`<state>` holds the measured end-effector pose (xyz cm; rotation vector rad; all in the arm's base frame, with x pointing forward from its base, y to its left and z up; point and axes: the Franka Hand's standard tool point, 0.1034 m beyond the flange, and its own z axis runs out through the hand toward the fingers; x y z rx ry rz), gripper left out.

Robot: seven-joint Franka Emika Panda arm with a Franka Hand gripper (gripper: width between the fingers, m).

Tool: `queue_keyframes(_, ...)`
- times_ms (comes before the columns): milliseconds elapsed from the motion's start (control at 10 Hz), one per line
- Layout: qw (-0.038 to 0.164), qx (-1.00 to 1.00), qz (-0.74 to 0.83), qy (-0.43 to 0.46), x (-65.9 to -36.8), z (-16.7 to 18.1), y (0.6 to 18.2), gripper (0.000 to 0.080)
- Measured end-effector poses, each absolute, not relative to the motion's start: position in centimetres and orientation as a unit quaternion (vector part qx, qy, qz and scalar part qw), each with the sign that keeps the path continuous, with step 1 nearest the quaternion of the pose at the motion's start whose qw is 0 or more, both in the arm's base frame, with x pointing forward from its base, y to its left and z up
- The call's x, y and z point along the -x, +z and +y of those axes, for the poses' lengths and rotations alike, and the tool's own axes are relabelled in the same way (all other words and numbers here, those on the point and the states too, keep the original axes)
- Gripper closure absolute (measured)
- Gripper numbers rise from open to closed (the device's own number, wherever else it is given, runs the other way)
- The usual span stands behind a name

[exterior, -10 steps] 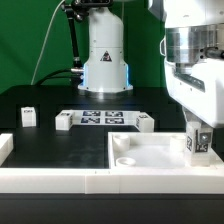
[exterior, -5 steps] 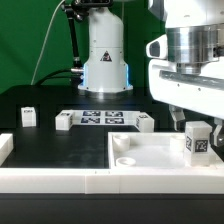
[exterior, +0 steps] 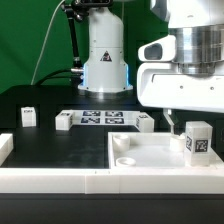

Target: Assemble one leg

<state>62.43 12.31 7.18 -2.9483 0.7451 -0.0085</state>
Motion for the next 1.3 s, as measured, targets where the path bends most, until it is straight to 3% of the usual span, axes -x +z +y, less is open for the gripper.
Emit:
queue_keyframes(400,0.034,0.997,0.070,-0.016,-62.68,12.06,7.29,0.0150)
queue_keyframes(700,0.034,0.998,0.053,-0.017,-62.70,12.00,7.28,0.0172)
queue_keyframes(900,0.033,0.998,0.053,-0.017,-62.70,11.91,7.28,0.0512)
queue_keyframes(1300,0.035,0.988,0.147,-0.018,-62.71,11.78,7.24,0.0508)
